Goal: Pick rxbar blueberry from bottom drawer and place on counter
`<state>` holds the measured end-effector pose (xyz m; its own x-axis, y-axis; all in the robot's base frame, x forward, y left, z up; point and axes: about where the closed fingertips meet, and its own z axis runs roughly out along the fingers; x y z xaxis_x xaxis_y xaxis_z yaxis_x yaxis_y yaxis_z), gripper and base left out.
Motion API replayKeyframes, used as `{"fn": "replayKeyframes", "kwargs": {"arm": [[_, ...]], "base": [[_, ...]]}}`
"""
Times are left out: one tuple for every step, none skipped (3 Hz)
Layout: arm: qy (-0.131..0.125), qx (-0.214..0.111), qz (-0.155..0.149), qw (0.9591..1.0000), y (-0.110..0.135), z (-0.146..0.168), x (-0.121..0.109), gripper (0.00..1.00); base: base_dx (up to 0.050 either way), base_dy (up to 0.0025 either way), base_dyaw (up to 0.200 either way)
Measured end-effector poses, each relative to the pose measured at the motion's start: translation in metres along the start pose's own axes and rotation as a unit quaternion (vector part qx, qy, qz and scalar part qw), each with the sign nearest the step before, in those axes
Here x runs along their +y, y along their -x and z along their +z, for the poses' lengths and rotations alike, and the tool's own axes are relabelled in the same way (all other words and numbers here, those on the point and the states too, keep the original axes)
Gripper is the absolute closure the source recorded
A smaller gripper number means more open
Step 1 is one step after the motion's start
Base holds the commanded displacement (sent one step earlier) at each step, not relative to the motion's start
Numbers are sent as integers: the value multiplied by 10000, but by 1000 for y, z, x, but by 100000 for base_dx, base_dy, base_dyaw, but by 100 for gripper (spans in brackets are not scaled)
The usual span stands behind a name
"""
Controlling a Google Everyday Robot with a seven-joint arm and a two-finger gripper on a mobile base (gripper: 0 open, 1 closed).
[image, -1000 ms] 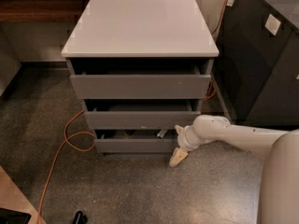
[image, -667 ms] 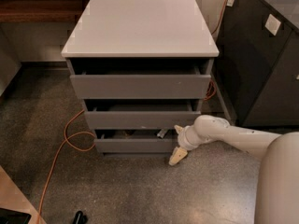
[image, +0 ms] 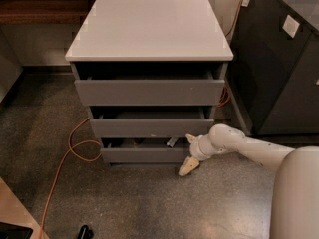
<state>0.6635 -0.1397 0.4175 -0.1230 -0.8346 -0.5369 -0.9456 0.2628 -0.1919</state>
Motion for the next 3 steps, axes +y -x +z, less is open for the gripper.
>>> {"fn": "replayKeyframes", "kwargs": {"arm": [[211, -132, 153, 9996, -5, 19, 5, 0], [411, -303, 341, 9981, -13, 50, 11, 0], [520, -408, 461, 9968, -18, 76, 15, 0]], "base": [[0, 0, 0], [0, 0, 0], [0, 0, 0]]}}
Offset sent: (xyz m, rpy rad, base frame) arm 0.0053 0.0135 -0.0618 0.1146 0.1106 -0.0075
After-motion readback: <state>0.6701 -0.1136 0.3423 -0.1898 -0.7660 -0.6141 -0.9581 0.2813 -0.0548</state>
